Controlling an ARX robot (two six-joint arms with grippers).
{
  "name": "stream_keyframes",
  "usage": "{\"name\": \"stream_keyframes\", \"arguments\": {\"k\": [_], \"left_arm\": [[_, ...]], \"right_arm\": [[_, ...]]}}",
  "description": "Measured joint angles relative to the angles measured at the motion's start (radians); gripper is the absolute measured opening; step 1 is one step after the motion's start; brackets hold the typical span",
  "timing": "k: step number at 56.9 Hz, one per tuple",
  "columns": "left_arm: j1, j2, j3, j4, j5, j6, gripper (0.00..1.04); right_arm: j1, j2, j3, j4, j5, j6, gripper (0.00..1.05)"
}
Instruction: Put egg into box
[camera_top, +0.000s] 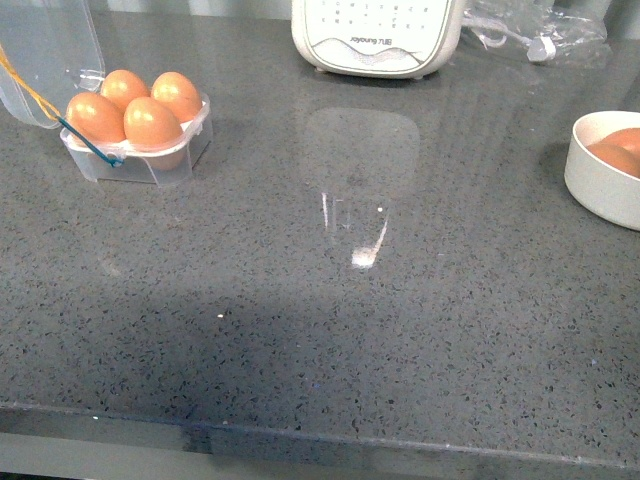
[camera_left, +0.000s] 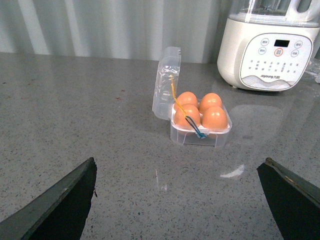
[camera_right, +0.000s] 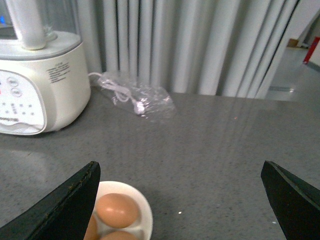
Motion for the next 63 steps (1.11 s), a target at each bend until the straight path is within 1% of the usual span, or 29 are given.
{"name": "stream_keyframes", "arguments": {"k": [13,15,16,17,18,20,25,29,32,38,41,46,48,50,53,63], "left_arm": [[0.0,0.0,0.0,0.0,0.0,0.0,0.98],[0.0,0.0,0.0,0.0,0.0,0.0,0.98],[0.0,0.0,0.0,0.0,0.0,0.0,0.98],[0.0,0.0,0.0,0.0,0.0,0.0,0.98],[0.0,0.0,0.0,0.0,0.0,0.0,0.98],[0.0,0.0,0.0,0.0,0.0,0.0,0.98],[0.0,0.0,0.0,0.0,0.0,0.0,0.98],[0.0,0.0,0.0,0.0,0.0,0.0,0.98],[0.0,0.0,0.0,0.0,0.0,0.0,0.98],[0.0,0.0,0.0,0.0,0.0,0.0,0.98],[0.0,0.0,0.0,0.0,0.0,0.0,0.98],[0.0,0.0,0.0,0.0,0.0,0.0,0.98],[0.0,0.0,0.0,0.0,0.0,0.0,0.98],[0.0,0.0,0.0,0.0,0.0,0.0,0.98],[0.0,0.0,0.0,0.0,0.0,0.0,0.98],[0.0,0.0,0.0,0.0,0.0,0.0,0.98]], "right_arm": [[-0.065,-0.092,-0.015,-0.011,-0.001,-0.055,0.97],[-0.077,-0.113,-0.016,-0.024,-0.021,-0.049,0.97],[-0.085,-0.126,-0.016,-0.046,-0.057,-0.034,0.94],[-0.091,-0.147,-0.02,-0.079,-0.109,-0.006,0.89],[-0.091,-0.171,-0.035,-0.096,-0.137,0.021,0.83],[-0.081,-0.212,-0.072,-0.105,-0.144,0.047,0.74],[-0.042,-0.3,-0.161,-0.107,-0.111,0.079,0.52],[-0.02,-0.34,-0.208,-0.099,-0.092,0.084,0.39],[-0.009,-0.359,-0.231,-0.097,-0.08,0.085,0.32],[0.021,-0.409,-0.289,-0.095,-0.05,0.089,0.1],[0.032,-0.431,-0.309,-0.096,-0.039,0.087,0.03],[0.057,-0.463,-0.332,-0.1,-0.018,0.09,0.03],[0.093,-0.481,-0.342,-0.105,0.042,0.09,0.03],[0.114,-0.494,-0.352,-0.109,0.062,0.09,0.03],[0.14,-0.522,-0.372,-0.119,0.061,0.09,0.03],[0.144,-0.577,-0.403,-0.143,0.068,0.09,0.03]]}}
